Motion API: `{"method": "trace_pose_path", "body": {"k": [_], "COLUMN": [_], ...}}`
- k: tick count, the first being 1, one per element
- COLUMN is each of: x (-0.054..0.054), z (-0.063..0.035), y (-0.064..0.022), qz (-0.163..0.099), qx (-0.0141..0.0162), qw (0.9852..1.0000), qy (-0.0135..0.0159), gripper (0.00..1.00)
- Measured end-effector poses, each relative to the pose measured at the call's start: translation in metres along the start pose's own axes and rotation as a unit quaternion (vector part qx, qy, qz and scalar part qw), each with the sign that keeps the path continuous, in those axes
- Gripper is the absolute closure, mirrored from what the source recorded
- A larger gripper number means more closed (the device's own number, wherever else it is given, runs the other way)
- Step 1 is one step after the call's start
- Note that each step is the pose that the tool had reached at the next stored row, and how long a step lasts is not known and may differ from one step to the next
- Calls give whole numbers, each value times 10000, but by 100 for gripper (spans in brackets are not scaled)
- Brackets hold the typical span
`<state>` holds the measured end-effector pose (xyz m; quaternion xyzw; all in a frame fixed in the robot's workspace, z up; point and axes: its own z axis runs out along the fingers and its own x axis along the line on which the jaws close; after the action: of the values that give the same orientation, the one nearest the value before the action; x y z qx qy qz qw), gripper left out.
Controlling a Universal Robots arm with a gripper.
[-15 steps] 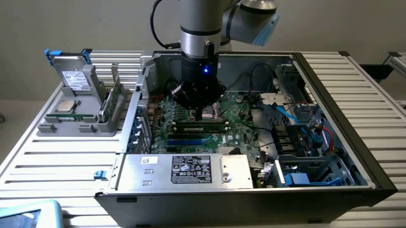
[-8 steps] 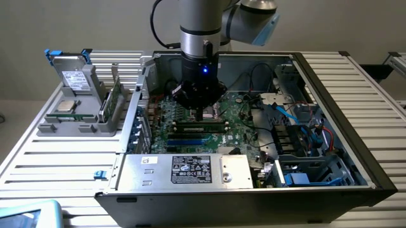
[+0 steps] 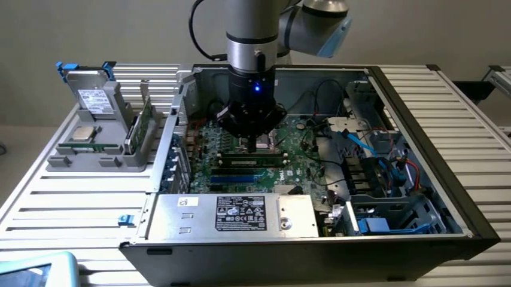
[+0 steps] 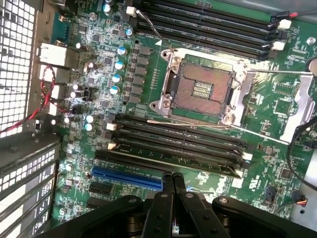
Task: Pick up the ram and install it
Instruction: 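Press down the ram until it locks into place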
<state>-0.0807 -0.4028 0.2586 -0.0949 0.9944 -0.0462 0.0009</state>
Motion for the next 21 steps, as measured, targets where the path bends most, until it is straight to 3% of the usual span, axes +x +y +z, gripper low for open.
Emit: {"method": "trace_pose_path", "body": {"k": [7, 15, 19, 21], "x": [1, 0, 0, 0], "z": [-1, -1, -1, -1], "y": [-1, 0, 0, 0], "qz": [365, 809, 999, 1078], "qx": [8, 8, -16, -47], "qw": [9993, 9967, 9950, 9942], "qy": [-10, -1, -3, -13], "gripper": [89, 89, 89, 89]}}
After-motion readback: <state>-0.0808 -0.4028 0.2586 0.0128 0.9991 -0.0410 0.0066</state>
